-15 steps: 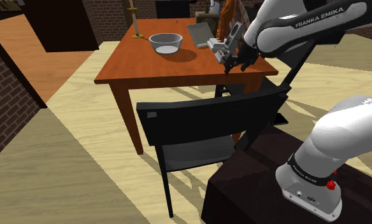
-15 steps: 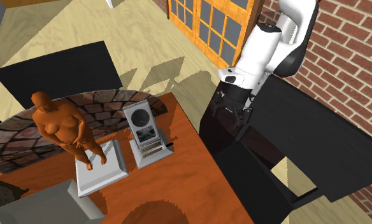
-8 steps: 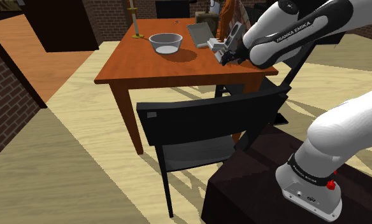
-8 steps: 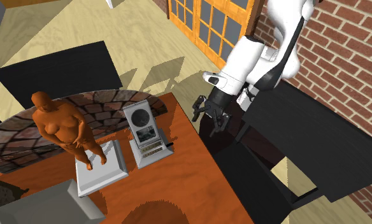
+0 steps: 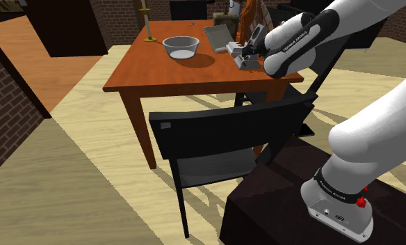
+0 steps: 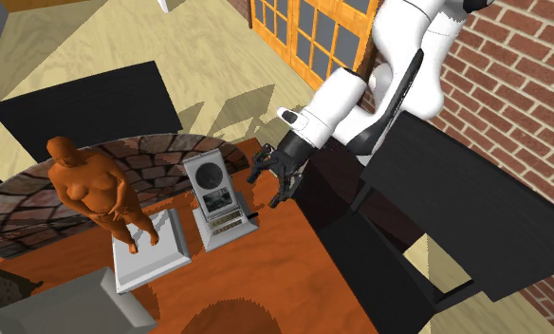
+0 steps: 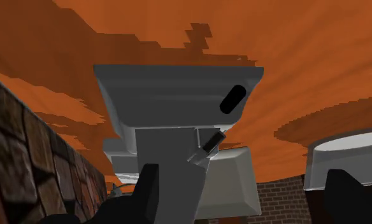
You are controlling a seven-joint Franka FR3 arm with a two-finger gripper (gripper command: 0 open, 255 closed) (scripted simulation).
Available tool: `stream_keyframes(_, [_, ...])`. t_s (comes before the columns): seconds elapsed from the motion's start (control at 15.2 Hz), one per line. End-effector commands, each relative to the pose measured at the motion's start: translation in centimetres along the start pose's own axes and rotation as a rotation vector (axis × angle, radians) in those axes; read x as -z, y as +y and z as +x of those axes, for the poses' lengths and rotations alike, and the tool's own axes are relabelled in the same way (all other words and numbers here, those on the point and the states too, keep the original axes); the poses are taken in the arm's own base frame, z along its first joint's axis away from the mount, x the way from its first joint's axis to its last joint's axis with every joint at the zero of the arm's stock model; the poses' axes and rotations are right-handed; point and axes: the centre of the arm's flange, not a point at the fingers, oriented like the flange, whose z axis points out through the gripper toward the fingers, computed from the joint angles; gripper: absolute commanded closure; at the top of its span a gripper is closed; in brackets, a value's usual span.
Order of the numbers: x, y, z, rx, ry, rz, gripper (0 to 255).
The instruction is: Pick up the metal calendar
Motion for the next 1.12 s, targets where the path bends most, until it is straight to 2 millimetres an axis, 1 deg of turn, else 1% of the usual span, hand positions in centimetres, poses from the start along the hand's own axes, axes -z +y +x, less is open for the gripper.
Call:
stream_keyframes(0.0, [-1.2,1.1,1.0,-0.024,0.080,-0.005,0])
stream_keyframes(0.26, [-3.2,3.2,3.1,-0.069,0.228,-0.016,0])
stream_keyframes(0.33, [-3.3,3.3,3.3,-0.071,0.236,-0.016,0])
stream_keyframes(0.73, [-5.1,3.7,0.7,-0.071,0.236,-0.016,0])
stream_keyframes(0.79, [-5.6,3.8,0.0,-0.071,0.236,-0.016,0])
stream_keyframes(0.92, [-5.6,3.8,0.0,-0.071,0.236,-0.016,0])
stream_keyframes(0.99, [-5.5,3.7,0.0,-0.071,0.236,-0.016,255])
stream_keyframes(1.06, [-5.5,3.7,0.0,-0.071,0.236,-0.016,255])
